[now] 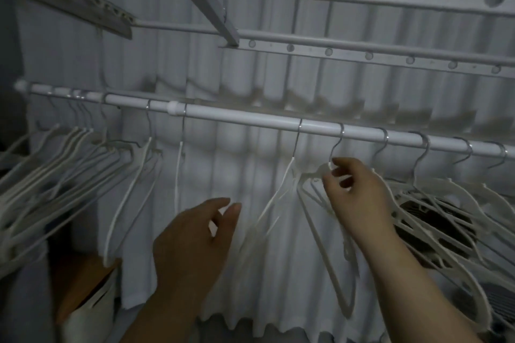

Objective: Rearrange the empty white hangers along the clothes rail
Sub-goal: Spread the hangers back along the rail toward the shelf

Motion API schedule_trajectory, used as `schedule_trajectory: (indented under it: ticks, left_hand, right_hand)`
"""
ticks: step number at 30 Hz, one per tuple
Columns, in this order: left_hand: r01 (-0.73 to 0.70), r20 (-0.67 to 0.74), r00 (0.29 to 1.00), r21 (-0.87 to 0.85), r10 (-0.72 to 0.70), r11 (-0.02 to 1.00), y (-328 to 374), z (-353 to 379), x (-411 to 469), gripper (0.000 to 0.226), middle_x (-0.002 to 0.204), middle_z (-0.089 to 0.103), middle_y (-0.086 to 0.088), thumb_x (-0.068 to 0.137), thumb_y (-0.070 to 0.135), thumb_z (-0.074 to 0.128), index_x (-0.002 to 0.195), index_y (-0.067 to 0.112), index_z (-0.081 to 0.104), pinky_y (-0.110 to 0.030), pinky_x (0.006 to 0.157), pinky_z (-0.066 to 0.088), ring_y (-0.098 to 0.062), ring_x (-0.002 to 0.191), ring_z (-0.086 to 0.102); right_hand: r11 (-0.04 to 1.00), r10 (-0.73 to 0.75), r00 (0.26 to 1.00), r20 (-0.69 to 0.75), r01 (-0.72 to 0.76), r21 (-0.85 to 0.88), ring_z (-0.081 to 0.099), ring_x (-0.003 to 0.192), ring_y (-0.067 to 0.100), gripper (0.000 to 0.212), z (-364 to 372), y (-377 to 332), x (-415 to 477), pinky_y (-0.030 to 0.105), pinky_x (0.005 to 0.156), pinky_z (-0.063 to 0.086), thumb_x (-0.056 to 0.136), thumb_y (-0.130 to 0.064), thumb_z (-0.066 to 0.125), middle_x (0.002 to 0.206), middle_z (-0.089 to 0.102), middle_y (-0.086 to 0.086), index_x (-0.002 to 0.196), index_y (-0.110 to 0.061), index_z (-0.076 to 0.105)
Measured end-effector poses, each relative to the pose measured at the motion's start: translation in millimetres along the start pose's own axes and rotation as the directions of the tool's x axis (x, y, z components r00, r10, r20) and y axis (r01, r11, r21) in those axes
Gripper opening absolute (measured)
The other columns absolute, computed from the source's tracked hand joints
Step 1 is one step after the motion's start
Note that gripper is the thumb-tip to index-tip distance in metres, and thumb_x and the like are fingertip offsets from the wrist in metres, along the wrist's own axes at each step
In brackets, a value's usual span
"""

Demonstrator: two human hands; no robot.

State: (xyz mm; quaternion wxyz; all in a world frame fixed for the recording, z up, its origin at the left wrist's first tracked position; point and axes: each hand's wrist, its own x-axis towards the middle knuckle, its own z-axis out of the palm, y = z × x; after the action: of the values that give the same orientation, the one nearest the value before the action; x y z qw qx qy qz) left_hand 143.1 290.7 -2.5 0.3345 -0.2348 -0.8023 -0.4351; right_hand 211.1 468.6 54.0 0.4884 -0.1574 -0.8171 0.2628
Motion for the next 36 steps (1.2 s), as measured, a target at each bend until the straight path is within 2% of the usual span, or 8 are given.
schedule_trajectory:
  ticks: [4,8,12,16,19,24,31,36]
  left_hand:
    - [0.021,-0.124,0.992,0.012,-0.019,1.0,-38,-29,14,0.068,0.092,0.07,0.0,0.072,0.057,0.022,0.1,0.016,0.069,-0.026,0.072,0.037,-0.022,0.086,0.057]
    - [0.132,-0.12,0.985,0.034,-0.127,0.991,-77,-51,17,0.058,0.114,0.062,-0.013,0.077,0.05,0.043,0.111,0.008,0.063,-0.041,0.094,0.04,-0.034,0.107,0.054]
    - [0.311,0.085,0.949,-0.063,-0.305,0.948,-96,-54,18,0.065,0.138,0.043,-0.003,0.079,0.037,0.064,0.136,0.018,0.037,-0.037,0.102,0.04,-0.022,0.121,0.046]
    - [0.345,0.238,0.92,-0.12,-0.31,0.931,-106,-48,20,0.073,0.141,0.036,0.004,0.081,0.034,0.062,0.141,0.028,0.021,-0.031,0.097,0.043,-0.016,0.117,0.048]
    - [0.355,0.295,0.906,-0.135,-0.304,0.925,-120,-45,21,0.067,0.13,0.047,0.005,0.086,0.021,0.057,0.142,0.029,0.019,-0.027,0.083,0.048,-0.013,0.09,0.054]
    - [0.352,0.273,0.909,-0.1,-0.314,0.931,-138,-46,21,0.062,0.131,0.049,0.004,0.09,0.012,0.049,0.142,0.026,0.019,-0.012,0.057,0.037,-0.011,0.075,0.053]
    - [0.341,0.193,0.926,-0.067,-0.323,0.938,-141,-52,24,0.047,0.134,0.051,-0.001,0.094,0.021,0.042,0.14,0.024,0.031,-0.019,0.087,0.038,-0.018,0.113,0.054]
    - [0.317,0.17,0.935,0.003,-0.312,0.949,-138,-48,29,0.039,0.11,0.065,-0.011,0.097,0.028,0.031,0.131,0.017,0.045,-0.026,0.081,0.044,-0.024,0.098,0.06]
  right_hand:
    - [0.982,-0.039,0.994,0.101,0.019,0.19,0.053,0.061,-0.002,0.027,33,-46,1,0.004,0.061,0.038,0.084,-0.01,0.058,0.077,0.054,-0.007,0.111,-0.01,0.06]
    - [0.973,-0.064,0.956,0.287,-0.005,0.231,0.05,0.07,0.008,0.03,75,-92,10,0.006,0.056,0.036,0.086,-0.013,0.056,0.07,0.047,-0.013,0.116,-0.01,0.058]
    - [0.997,-0.067,0.873,0.484,0.037,0.071,0.055,0.103,0.02,0.042,122,-128,17,0.019,0.081,0.041,0.088,-0.022,0.054,0.104,0.063,0.004,0.128,-0.01,0.047]
    - [0.99,0.086,0.775,0.626,0.004,-0.141,0.052,0.116,0.028,0.052,159,-130,11,0.024,0.08,0.04,0.09,-0.022,0.05,0.131,0.05,0.014,0.135,-0.004,0.033]
    - [0.975,0.199,0.729,0.655,-0.081,-0.207,0.058,0.101,0.029,0.053,177,-116,3,0.037,0.084,0.05,0.091,-0.02,0.047,0.124,0.053,0.016,0.138,-0.006,0.027]
    - [0.974,0.207,0.729,0.652,-0.217,-0.067,0.053,0.044,0.014,0.051,187,-100,-9,0.019,0.04,0.043,0.091,-0.009,0.04,0.11,0.06,0.015,0.14,-0.012,0.025]
    - [0.92,0.256,0.789,0.559,-0.376,0.11,0.042,0.035,0.006,0.044,186,-85,-13,0.013,0.029,0.028,0.089,-0.001,0.038,0.086,0.059,0.014,0.132,-0.01,0.04]
    - [0.897,0.317,0.813,0.488,-0.425,0.125,0.038,0.02,0.002,0.038,173,-72,-17,0.01,0.025,0.027,0.09,0.0,0.039,0.082,0.058,0.014,0.126,-0.006,0.047]
